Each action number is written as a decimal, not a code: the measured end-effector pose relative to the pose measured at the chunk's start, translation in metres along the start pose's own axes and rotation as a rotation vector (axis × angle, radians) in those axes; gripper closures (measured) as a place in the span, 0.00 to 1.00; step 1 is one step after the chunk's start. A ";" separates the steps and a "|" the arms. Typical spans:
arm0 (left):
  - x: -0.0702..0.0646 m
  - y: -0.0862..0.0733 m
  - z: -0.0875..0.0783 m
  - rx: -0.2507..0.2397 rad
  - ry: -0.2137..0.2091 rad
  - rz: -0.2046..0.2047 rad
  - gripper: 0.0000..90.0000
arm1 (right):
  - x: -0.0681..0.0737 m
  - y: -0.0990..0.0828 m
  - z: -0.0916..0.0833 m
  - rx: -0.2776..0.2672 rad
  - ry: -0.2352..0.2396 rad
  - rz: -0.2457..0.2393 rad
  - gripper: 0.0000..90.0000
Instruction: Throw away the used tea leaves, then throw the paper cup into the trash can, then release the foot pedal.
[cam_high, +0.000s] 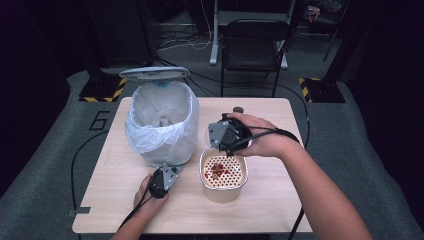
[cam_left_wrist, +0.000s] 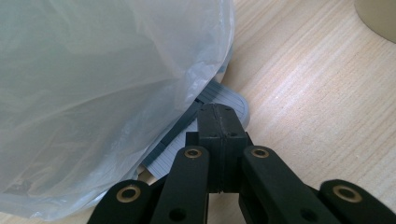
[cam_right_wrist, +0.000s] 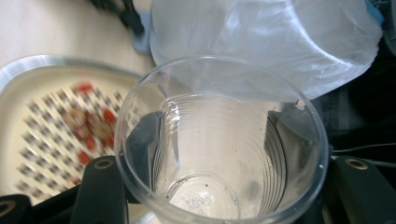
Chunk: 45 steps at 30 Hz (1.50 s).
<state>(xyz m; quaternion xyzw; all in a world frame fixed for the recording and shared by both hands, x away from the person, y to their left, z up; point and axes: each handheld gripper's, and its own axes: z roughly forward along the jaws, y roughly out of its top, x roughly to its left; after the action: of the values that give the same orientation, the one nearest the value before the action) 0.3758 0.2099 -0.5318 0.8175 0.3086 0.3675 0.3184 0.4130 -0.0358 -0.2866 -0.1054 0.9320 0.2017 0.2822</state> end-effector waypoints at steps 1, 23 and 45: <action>0.000 0.000 0.000 0.000 0.000 0.000 1.00 | -0.007 0.002 -0.001 -0.032 0.031 0.051 0.43; 0.001 0.000 0.000 -0.006 -0.003 -0.008 1.00 | -0.088 0.049 -0.006 -0.257 0.091 0.605 0.42; 0.001 0.000 -0.001 0.006 -0.007 -0.001 1.00 | -0.085 0.091 0.083 -0.308 -0.049 1.075 0.05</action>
<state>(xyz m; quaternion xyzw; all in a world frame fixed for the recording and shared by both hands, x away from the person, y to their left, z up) 0.3759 0.2105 -0.5310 0.8197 0.3091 0.3632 0.3171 0.4945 0.0886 -0.2730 0.3493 0.8075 0.4533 0.1426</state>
